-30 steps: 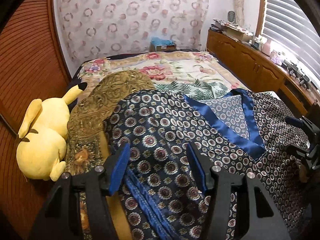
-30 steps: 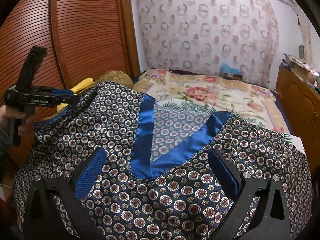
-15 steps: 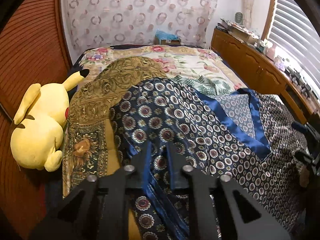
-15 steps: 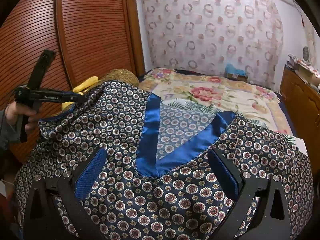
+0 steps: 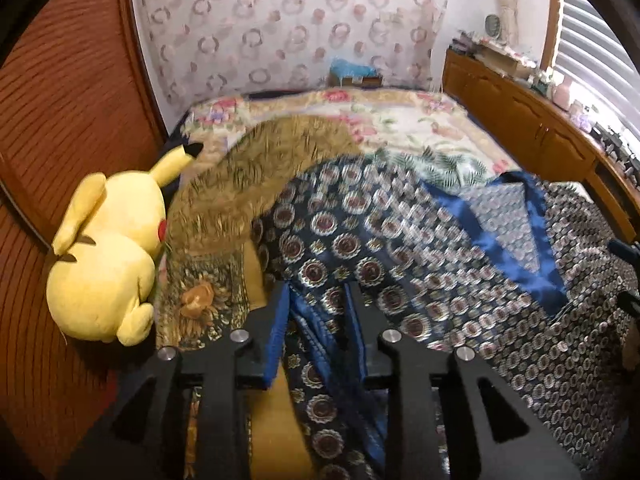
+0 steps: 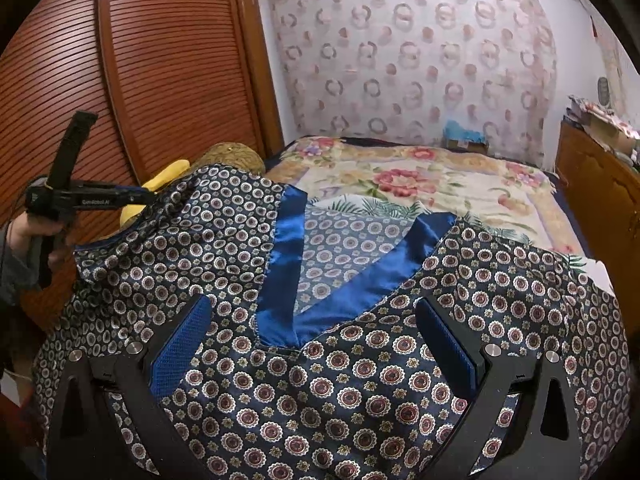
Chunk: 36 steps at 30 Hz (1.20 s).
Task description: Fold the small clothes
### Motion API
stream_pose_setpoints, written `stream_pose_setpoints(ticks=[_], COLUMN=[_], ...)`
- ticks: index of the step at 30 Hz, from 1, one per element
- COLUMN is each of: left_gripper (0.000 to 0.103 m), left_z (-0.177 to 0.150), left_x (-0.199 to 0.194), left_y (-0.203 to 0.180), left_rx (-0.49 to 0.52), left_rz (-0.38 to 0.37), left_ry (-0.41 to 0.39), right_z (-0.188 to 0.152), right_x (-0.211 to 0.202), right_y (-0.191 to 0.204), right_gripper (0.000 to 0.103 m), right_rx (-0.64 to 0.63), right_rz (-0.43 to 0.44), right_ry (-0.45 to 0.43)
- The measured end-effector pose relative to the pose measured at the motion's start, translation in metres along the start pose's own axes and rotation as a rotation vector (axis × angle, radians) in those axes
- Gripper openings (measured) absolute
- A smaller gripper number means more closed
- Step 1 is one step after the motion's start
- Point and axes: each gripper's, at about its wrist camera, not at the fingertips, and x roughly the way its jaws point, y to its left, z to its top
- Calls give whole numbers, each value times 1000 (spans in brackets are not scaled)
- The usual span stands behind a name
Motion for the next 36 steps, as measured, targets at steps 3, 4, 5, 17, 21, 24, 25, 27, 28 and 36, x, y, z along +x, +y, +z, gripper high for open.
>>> stream_pose_setpoints(ticks=[3,4,5,17,21,24,25,27,28,36], left_gripper=[27,27,27,1,0,0,0,0,1,38], left_z=[-4,-5,-5,-4,3,11,14,20,23,31], left_x=[14,17,18,13,-9,-27,-31,-35,-36,-41], left_y=[0,-1,-1,-6,-20,-40,-47,-62,-69,-96], left_rx=[1,0,-2,17,32,73,87,114,126,165], left_rz=[-12,-12,-14,-8,-40,-80,-92,-109,-120,-144], left_ry=[36,38,37,8,-55,-94,-100,-108,-108,-141], right_z=[-1,-2,-2,-4,-4,-4,-3,-2,-2,-2], right_x=[1,1,1,3,4,4,3,1,0,-25], right_y=[1,1,1,-3,-3,-3,-4,-4,-5,-21], right_gripper=[103,103,103,103,103,103,103,103,103,103], right_rx=[0,-1,-1,13,15,15,16,18,18,29], right_rz=[4,5,5,11,12,9,8,6,4,-35], right_ry=[1,1,1,7,6,3,1,-4,-7,-24])
